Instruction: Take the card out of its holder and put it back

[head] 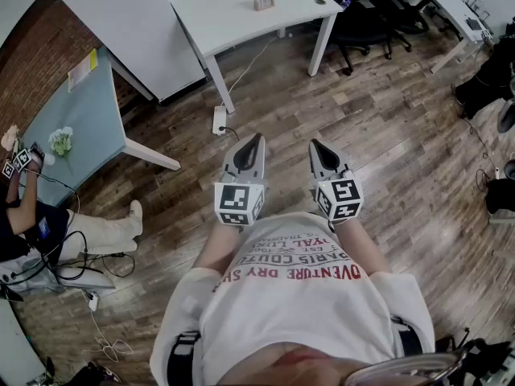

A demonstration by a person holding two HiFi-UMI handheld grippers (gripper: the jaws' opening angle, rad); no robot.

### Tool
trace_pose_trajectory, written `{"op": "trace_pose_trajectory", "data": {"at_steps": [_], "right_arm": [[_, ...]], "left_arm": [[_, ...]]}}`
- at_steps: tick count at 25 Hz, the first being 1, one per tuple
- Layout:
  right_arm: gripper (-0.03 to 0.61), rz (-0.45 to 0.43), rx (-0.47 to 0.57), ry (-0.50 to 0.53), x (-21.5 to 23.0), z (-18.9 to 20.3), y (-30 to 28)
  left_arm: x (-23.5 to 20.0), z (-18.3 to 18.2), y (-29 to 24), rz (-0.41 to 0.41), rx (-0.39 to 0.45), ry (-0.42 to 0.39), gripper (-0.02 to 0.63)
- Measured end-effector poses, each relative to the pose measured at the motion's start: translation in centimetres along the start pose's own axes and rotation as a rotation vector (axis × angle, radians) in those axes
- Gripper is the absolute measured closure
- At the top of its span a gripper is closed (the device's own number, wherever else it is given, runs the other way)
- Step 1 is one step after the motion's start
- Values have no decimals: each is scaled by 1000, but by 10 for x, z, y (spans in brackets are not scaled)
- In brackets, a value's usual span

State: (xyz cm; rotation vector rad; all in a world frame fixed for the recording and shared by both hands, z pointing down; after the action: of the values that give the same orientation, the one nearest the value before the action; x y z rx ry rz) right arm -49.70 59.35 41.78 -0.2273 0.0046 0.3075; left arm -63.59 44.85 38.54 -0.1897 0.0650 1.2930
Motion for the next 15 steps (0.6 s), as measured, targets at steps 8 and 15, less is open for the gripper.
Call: {"op": "trace_pose_trajectory", "data": {"at_steps": [8,15], "right_arm": [[554,-2,-4,-16,-3,1,-7],[554,4,-10,-48,-4,3,-18]], "left_arm": [[-9,2,-1,0,-3,15,589],[-19,3,-5,3,-7,24,589]]}}
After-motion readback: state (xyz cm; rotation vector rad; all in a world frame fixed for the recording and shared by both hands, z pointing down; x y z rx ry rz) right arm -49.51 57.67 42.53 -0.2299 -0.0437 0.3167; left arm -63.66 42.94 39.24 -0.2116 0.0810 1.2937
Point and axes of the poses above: the fingertips, and each gripper's own axes: y backward along the fingers, x to its right, z out of its underside, the point moved 8 cm from there along y, backward along the fingers, and after that the axes turned 5 degrees about y, right-handed, at the moved point
